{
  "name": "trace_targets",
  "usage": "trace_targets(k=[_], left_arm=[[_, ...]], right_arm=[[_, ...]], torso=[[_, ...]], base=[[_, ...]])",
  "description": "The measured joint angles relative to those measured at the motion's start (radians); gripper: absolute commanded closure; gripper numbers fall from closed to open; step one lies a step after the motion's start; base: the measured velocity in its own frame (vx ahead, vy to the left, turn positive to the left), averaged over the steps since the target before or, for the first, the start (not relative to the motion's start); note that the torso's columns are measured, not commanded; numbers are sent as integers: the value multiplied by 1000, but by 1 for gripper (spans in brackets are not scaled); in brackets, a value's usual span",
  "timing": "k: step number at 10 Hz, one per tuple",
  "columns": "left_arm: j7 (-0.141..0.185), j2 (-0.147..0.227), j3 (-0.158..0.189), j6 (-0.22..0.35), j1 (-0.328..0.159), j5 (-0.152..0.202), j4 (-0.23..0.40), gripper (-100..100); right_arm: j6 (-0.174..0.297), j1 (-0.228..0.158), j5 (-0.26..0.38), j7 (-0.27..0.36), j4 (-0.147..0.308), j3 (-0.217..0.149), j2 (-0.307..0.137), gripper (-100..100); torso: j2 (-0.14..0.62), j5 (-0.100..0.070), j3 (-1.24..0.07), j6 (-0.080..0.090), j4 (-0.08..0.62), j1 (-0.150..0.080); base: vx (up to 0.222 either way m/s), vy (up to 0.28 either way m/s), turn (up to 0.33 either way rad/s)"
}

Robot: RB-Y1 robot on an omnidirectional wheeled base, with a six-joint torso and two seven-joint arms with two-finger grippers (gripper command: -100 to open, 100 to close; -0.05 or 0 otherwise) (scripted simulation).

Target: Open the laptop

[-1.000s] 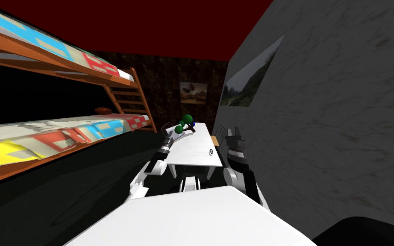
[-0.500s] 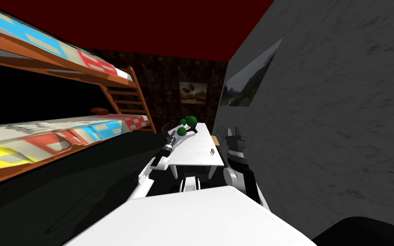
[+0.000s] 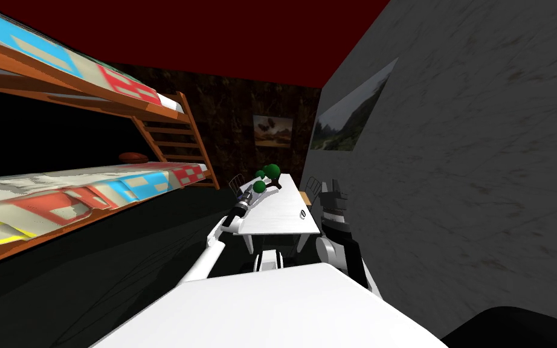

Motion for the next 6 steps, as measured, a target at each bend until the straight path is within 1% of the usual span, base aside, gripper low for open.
trace_targets(k=[1, 3, 4, 5, 6], left_arm=[[4, 3, -4, 2, -31, -1, 38, -100], [6, -2, -8, 19, -78, -6, 97, -100], [9, 1, -11, 24, -90, -5, 118, -100], [11, -1, -14, 27, -121, -8, 155, -100], [13, 0, -17, 31, -133, -9, 178, -100]], right_arm=[[0, 0, 0, 0, 0, 0, 0, 0], [0, 0, 0, 0, 0, 0, 0, 0], [0, 0, 0, 0, 0, 0, 0, 0], [0, 0, 0, 0, 0, 0, 0, 0], [0, 0, 0, 0, 0, 0, 0, 0]], torso=[[0, 0, 0, 0, 0, -1], [0, 0, 0, 0, 0, -1], [0, 0, 0, 0, 0, -1], [0, 0, 0, 1, 0, 0], [0, 0, 0, 0, 0, 0]], base=[[-2, 74, -33], [1, 72, -48], [-7, 77, -56], [-3, 67, -35], [-5, 74, -42]])
